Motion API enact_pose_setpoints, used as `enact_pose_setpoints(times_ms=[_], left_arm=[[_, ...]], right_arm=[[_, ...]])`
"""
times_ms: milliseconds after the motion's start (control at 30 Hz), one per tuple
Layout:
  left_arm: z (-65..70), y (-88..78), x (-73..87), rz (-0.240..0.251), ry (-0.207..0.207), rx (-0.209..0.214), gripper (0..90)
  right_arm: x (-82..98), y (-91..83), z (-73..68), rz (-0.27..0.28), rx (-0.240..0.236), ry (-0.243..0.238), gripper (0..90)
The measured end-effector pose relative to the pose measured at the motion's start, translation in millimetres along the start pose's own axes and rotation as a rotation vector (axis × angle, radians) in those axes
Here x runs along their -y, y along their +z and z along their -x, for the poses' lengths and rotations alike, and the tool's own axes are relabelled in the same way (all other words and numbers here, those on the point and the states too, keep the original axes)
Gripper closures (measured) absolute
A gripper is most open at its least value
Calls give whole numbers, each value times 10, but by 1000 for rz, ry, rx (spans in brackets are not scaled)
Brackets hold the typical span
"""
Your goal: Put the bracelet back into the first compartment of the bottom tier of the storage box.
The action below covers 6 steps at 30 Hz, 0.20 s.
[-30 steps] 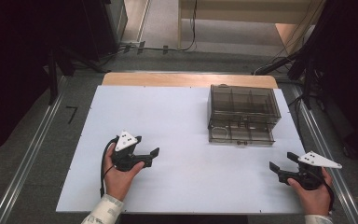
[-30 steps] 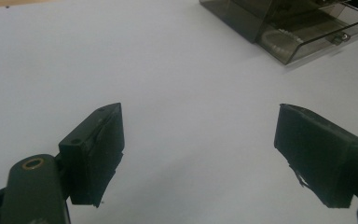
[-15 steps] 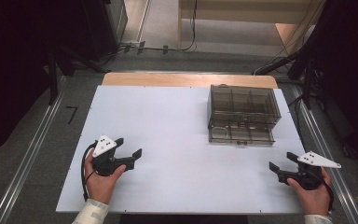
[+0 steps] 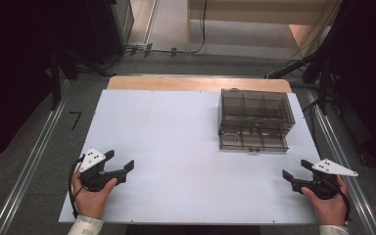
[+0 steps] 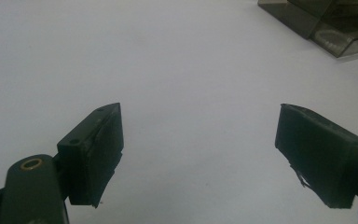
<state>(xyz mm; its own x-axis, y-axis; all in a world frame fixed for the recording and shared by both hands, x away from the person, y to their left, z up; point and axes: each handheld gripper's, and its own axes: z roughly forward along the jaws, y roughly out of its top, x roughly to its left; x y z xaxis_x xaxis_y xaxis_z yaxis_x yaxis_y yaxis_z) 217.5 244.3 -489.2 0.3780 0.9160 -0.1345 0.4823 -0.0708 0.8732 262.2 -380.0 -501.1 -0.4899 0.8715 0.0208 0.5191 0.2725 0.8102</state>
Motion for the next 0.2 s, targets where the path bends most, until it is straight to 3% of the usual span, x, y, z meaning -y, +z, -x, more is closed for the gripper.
enact_pose_setpoints(times_ms=[200], left_arm=[[-33,-14,34,-22,5,-22,156]], right_arm=[[-1,0,-1,0,1,1,129]])
